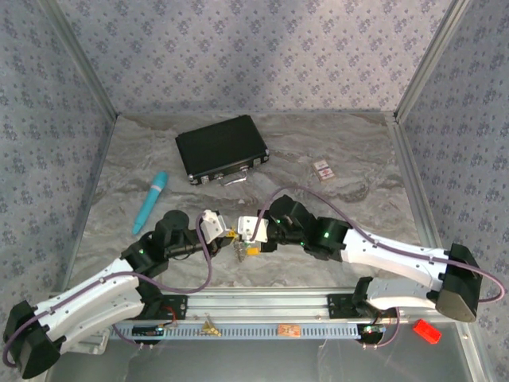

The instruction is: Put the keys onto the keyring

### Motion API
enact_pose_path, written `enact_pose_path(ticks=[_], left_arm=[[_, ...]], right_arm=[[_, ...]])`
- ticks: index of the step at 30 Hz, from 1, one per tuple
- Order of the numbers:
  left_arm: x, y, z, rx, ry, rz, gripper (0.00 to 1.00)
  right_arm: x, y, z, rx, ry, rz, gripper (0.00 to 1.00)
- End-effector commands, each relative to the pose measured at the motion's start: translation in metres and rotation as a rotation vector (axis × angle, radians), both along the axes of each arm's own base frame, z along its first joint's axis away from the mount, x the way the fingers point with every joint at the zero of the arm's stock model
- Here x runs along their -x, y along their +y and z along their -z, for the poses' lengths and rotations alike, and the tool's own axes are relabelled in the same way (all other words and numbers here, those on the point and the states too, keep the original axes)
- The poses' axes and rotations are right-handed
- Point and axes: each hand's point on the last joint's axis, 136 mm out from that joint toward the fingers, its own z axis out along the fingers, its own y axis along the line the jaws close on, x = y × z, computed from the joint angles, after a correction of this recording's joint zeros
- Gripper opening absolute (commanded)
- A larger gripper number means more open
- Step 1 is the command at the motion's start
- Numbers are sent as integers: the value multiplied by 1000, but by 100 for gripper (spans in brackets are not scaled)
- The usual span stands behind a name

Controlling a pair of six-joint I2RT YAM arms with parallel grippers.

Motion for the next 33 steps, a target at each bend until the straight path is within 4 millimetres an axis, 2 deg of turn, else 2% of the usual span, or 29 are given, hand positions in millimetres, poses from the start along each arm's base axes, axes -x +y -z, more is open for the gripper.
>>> enact_pose_path(ticks=[1, 5, 11, 15, 22, 33], left_arm=[[4, -4, -8, 29, 0, 25, 0], [4, -4, -11, 40, -4, 25, 0], [0, 1, -20, 83, 17, -14, 0], [-5, 2, -25, 139, 100, -40, 0], [1, -4, -19, 139, 221, -3, 0], [0, -8, -14, 116, 247, 19, 0]], right_arm=[[-7, 1, -22, -94, -40, 50, 0], [-8, -4, -10, -63, -41, 67, 0], [-9, -27, 10, 62, -146, 40, 0], [-4, -23, 13, 81, -285, -53, 0], [-13, -12, 8, 51, -430, -95, 0], [-2, -11, 8, 52, -342, -201, 0]])
